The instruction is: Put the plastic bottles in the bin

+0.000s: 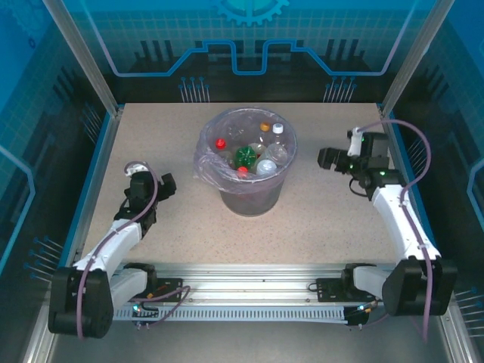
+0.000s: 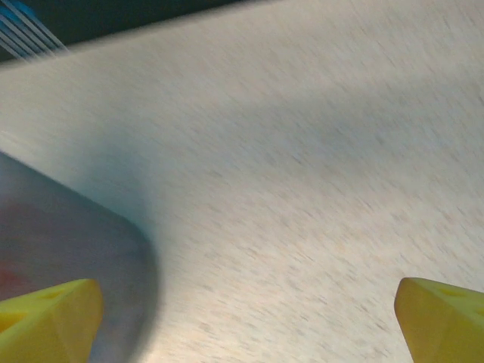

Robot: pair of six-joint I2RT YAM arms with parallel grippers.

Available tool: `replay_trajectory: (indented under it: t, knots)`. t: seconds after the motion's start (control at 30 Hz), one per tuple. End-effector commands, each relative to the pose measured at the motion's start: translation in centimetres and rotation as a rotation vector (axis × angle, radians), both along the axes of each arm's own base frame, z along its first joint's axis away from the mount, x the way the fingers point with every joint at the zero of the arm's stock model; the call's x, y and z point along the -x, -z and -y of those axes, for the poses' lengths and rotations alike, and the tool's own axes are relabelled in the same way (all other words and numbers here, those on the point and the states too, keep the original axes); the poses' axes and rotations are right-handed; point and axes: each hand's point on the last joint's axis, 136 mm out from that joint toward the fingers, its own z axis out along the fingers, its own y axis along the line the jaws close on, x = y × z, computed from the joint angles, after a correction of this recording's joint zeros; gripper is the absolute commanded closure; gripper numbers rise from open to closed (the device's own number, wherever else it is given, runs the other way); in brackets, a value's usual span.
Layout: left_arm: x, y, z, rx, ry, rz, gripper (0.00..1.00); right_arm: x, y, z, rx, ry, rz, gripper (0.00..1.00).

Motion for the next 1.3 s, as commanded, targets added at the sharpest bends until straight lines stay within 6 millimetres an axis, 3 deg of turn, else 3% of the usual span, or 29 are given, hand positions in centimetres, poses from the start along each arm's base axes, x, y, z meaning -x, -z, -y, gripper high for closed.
replay_trajectory:
  t: [0.0,0.13,0.37,0.53,0.7,0.93,1.1,1.27]
  knots:
    - [-1.8,-1.1,-0.7,-0.071,0.013,0.104,0.01,-0.9,3.0,2.4,0.167,0.074,0.031,0.00]
    - [-3.0,-0.1,-0.7,-0.112,0.046,0.122,0.01,-1.5,6.2,3.1,0.234,0.087,0.028,0.00]
    - [-6.2,-0.1,0.3,-0.140,0.142,0.139,0.01,-3.4,8.6,2.2,0.328,0.036,0.146,0.00]
    - [-7.5,0.4,1.0,-0.137,0.192,0.112,0.01,-4.9,8.4,1.0,0.391,0.004,0.243,0.00]
    - [-7.6,0.1,1.5,-0.128,0.218,0.133,0.01,-5.7,8.1,0.2,0.344,-0.003,0.308,0.00]
    - [-7.2,-0.2,2.2,-0.113,0.242,0.206,0.01,-4.9,8.2,-0.9,0.365,-0.043,0.379,0.00]
    - [-7.6,1.6,3.3,-0.129,0.303,0.228,0.01,-4.2,8.7,-0.6,0.345,-0.024,0.467,0.00]
    - [-7.6,1.6,3.3,-0.134,0.295,0.233,0.01,-4.3,9.0,-0.3,0.331,-0.018,0.417,0.00]
